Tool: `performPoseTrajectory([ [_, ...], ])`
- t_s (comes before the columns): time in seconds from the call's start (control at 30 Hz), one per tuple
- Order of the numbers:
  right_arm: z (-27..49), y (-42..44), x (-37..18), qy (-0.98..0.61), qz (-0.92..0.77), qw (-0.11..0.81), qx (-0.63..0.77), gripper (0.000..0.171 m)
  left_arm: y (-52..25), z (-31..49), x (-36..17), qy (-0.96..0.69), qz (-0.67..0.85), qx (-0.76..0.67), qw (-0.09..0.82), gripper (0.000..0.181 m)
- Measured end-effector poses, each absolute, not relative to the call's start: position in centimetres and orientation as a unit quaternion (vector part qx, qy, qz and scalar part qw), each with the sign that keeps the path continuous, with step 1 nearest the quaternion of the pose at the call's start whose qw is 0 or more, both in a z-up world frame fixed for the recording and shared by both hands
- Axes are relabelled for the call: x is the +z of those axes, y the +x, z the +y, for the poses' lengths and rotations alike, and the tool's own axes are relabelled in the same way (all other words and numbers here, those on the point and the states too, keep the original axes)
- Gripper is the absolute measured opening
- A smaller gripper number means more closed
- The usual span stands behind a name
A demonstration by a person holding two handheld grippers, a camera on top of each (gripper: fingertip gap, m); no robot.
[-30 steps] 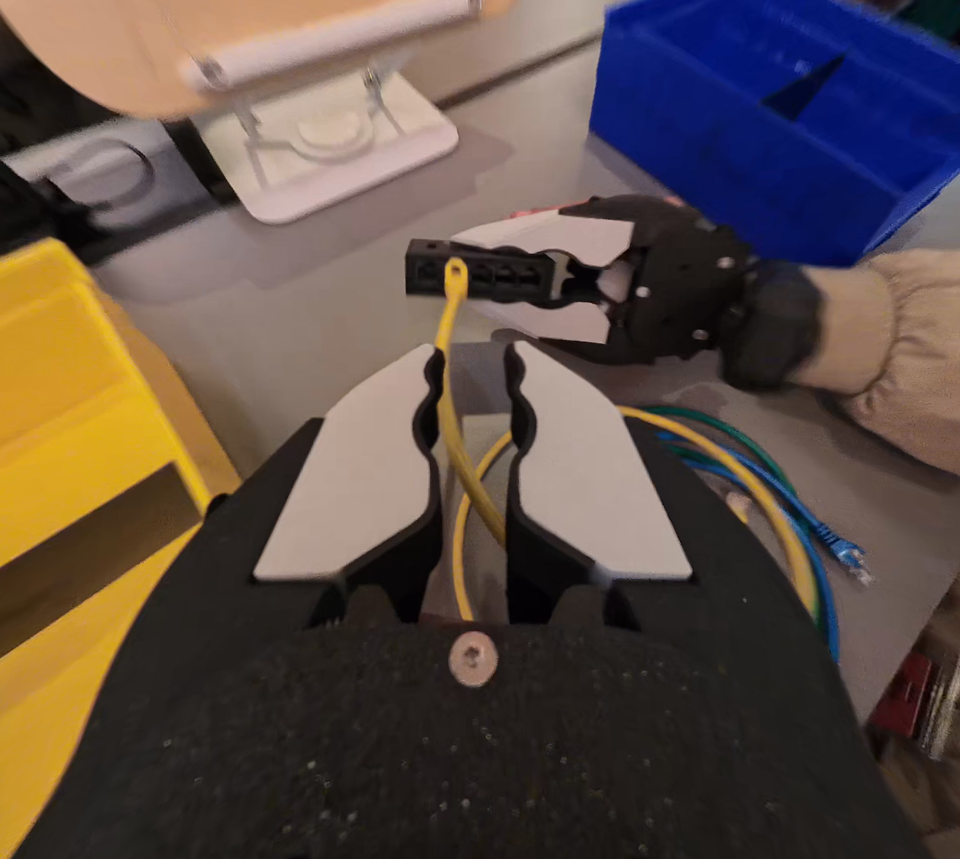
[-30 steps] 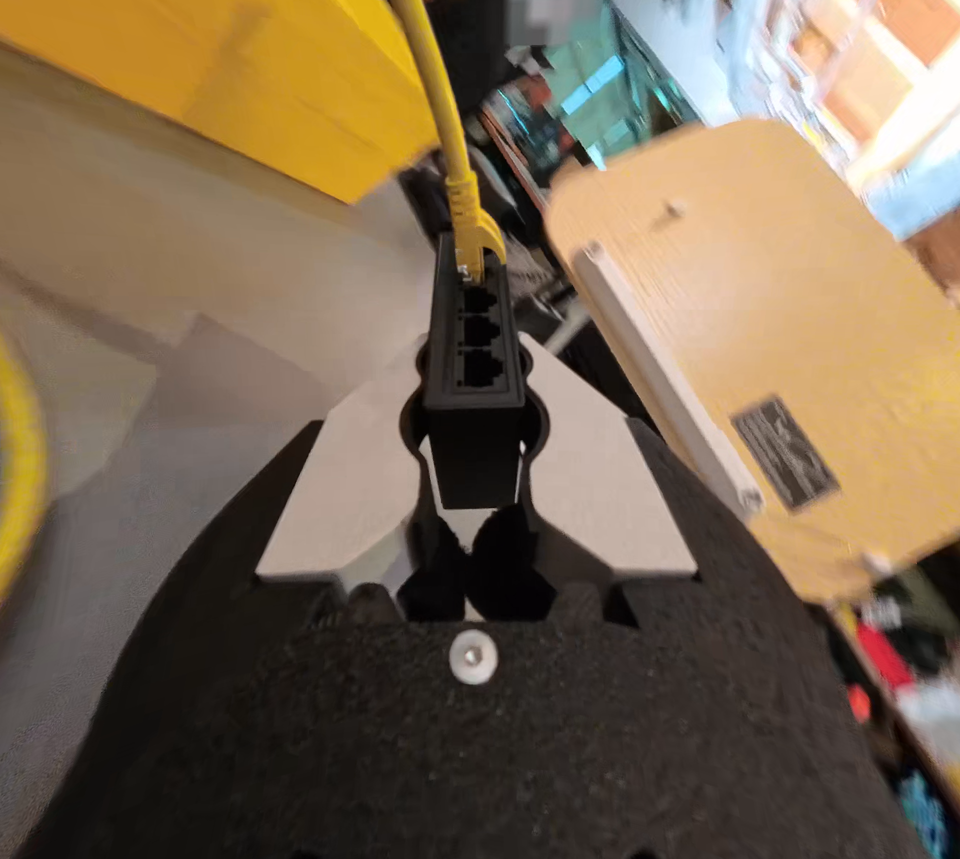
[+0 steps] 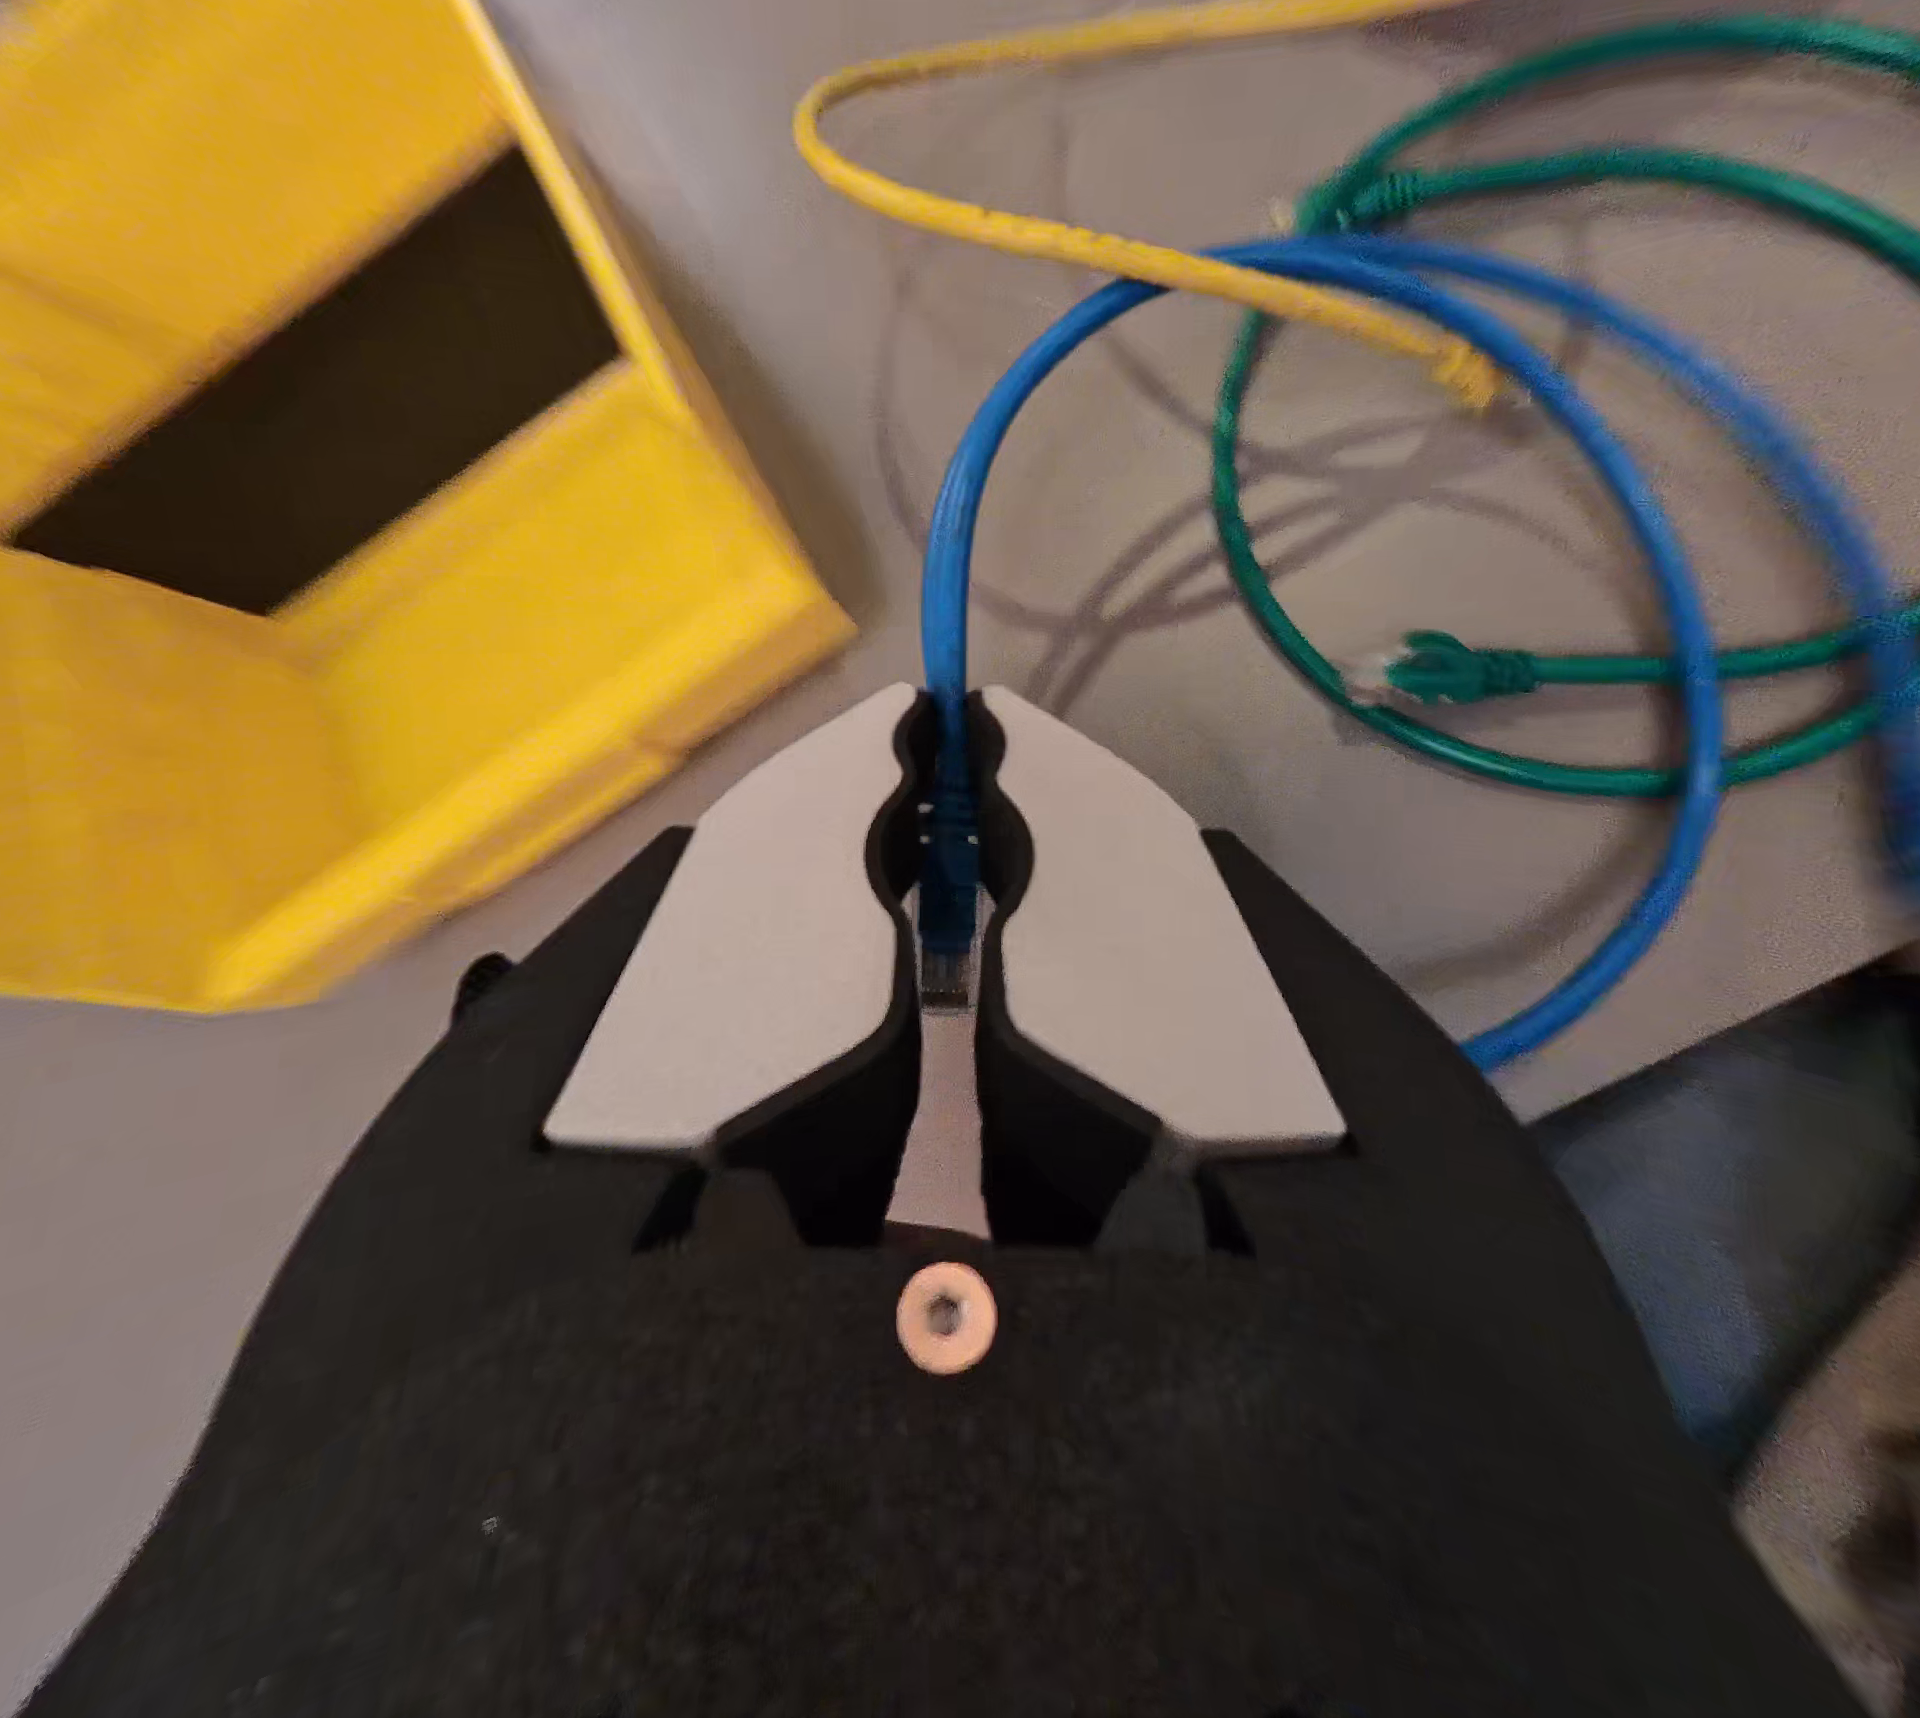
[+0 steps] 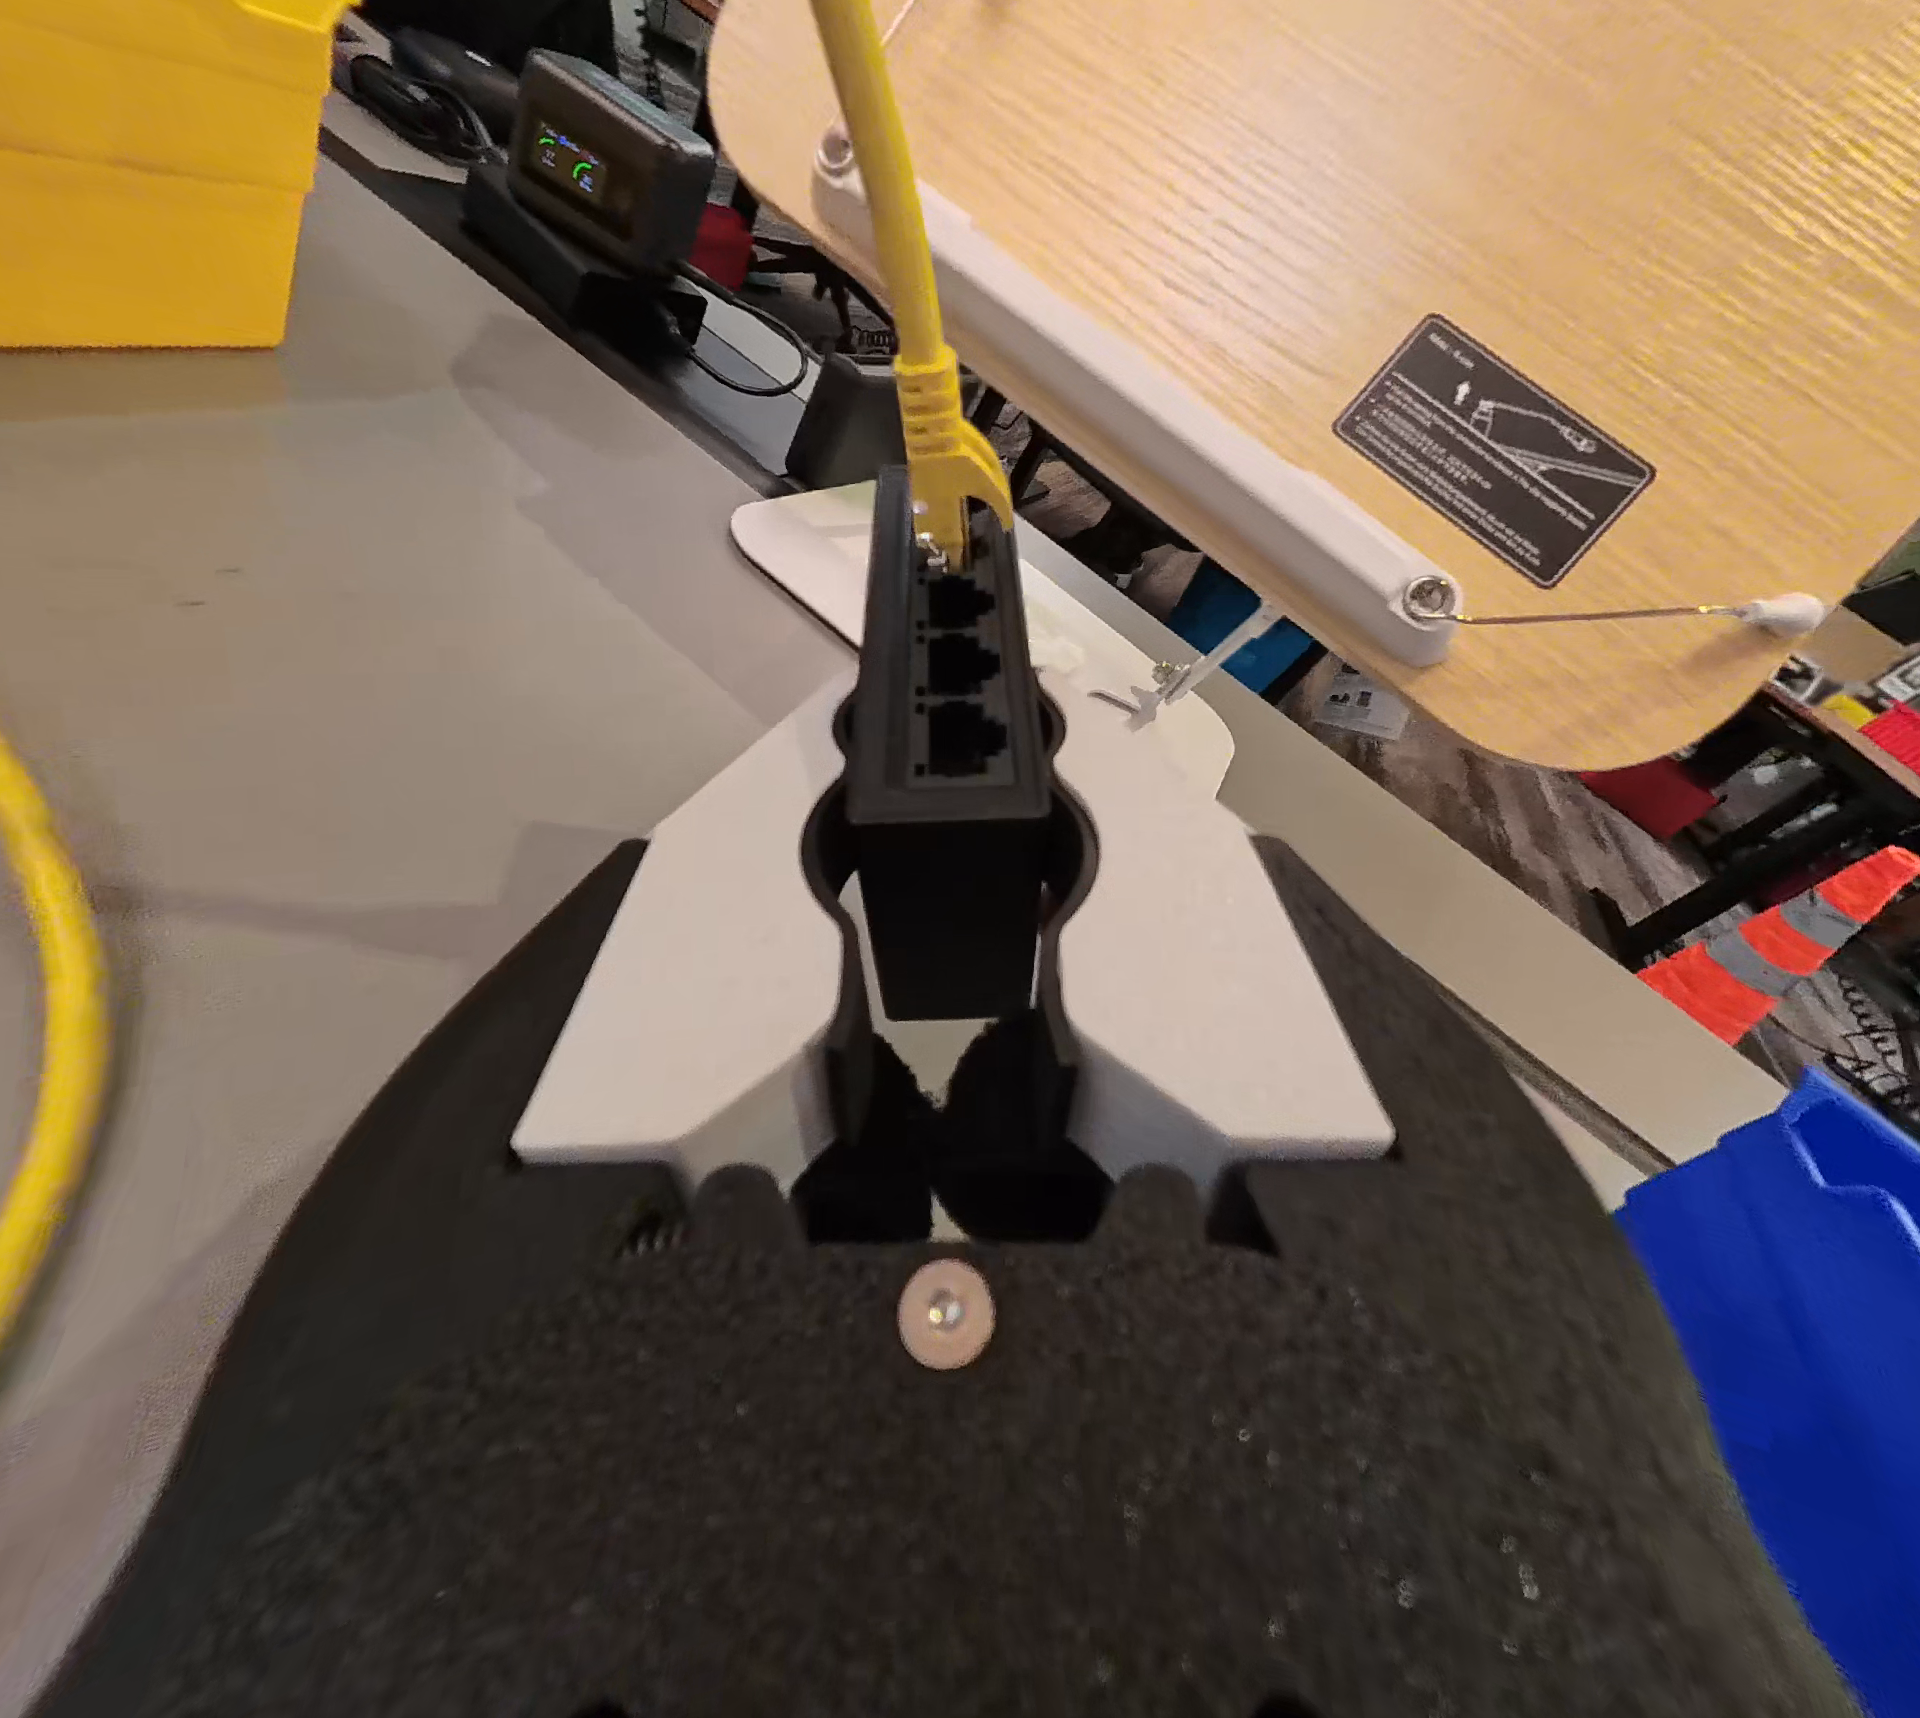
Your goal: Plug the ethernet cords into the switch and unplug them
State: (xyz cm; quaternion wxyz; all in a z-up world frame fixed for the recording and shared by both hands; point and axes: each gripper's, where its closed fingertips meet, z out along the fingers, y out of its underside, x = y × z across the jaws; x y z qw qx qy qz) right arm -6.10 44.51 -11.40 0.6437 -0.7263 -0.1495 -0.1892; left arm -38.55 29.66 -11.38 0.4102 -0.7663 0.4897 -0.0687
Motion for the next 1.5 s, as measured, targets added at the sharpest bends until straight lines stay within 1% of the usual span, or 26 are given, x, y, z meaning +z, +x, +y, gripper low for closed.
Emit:
performPoseTrajectory([
  [0.03,44.5,-6.0,-11.4,-0.726,-0.146,0.645,-0.187,0.026,-38.6,29.7,-9.6,-0.740,0.513,-0.065,0.430,0.005],
  [0.07,44.5,-5.9,-11.3,-0.727,-0.142,0.646,-0.185,0.026,-38.6,29.4,-8.2,-0.710,0.548,-0.055,0.439,0.005],
  [0.13,44.5,-5.7,-11.3,-0.728,-0.135,0.647,-0.182,0.027,-39.6,29.1,-6.4,-0.659,0.622,-0.003,0.422,0.005],
  [0.2,44.5,-5.4,-11.2,-0.729,-0.123,0.650,-0.177,0.026,-41.2,29.9,-4.9,-0.622,0.677,0.067,0.387,0.005],
  [0.27,44.4,-5.2,-11.1,-0.728,-0.117,0.652,-0.178,0.026,-42.7,30.8,-3.9,-0.610,0.713,0.107,0.330,0.005],
  [0.33,44.4,-5.4,-11.1,-0.727,-0.122,0.651,-0.179,0.026,-42.7,31.1,-3.6,-0.575,0.759,0.112,0.286,0.005],
  [0.43,44.3,-6.4,-10.8,-0.713,-0.150,0.656,-0.196,0.026,-38.9,30.4,-4.7,-0.506,0.820,0.056,0.261,0.005],
  [0.5,44.1,-7.2,-10.7,-0.705,-0.172,0.655,-0.209,0.026,-35.9,30.5,-6.0,-0.465,0.845,0.046,0.262,0.005],
  [0.57,44.0,-7.7,-10.8,-0.700,-0.187,0.654,-0.217,0.026,-33.4,30.6,-7.5,-0.468,0.846,0.036,0.254,0.005],
  [0.67,43.9,-7.9,-10.8,-0.699,-0.192,0.653,-0.218,0.026,-31.5,31.0,-9.2,-0.518,0.821,0.020,0.240,0.016],
  [0.77,43.9,-7.4,-11.0,-0.706,-0.183,0.651,-0.210,0.027,-31.5,31.8,-8.6,-0.571,0.768,0.013,0.289,0.026],
  [0.8,44.0,-7.3,-11.0,-0.709,-0.180,0.650,-0.207,0.026,-31.7,31.7,-8.1,-0.596,0.739,-0.004,0.314,0.030],
  [0.9,44.0,-7.2,-11.1,-0.711,-0.176,0.649,-0.206,0.026,-31.4,29.5,-7.4,-0.679,0.626,-0.112,0.368,0.027],
  [0.97,44.0,-7.3,-11.1,-0.710,-0.179,0.649,-0.207,0.026,-30.3,26.5,-9.2,-0.722,0.564,-0.185,0.356,0.026],
  [1.03,44.1,-7.4,-11.1,-0.709,-0.182,0.648,-0.209,0.026,-28.5,23.3,-12.3,-0.748,0.536,-0.223,0.322,0.027],
  [1.1,44.1,-7.5,-11.2,-0.710,-0.184,0.647,-0.208,0.026,-26.9,21.1,-15.0,-0.755,0.537,-0.222,0.304,0.028],
  [1.27,44.1,-7.6,-11.3,-0.712,-0.185,0.645,-0.205,0.026,-24.6,19.6,-19.7,-0.779,0.538,-0.205,0.250,0.015],
  [1.4,44.1,-7.4,-11.4,-0.714,-0.183,0.644,-0.205,0.026,-25.3,19.7,-19.3,-0.748,0.594,-0.161,0.248,0.008],
  [1.5,44.1,-7.2,-11.5,-0.718,-0.175,0.643,-0.201,0.026,-26.3,18.9,-17.6,-0.664,0.684,-0.140,0.266,0.006],
])
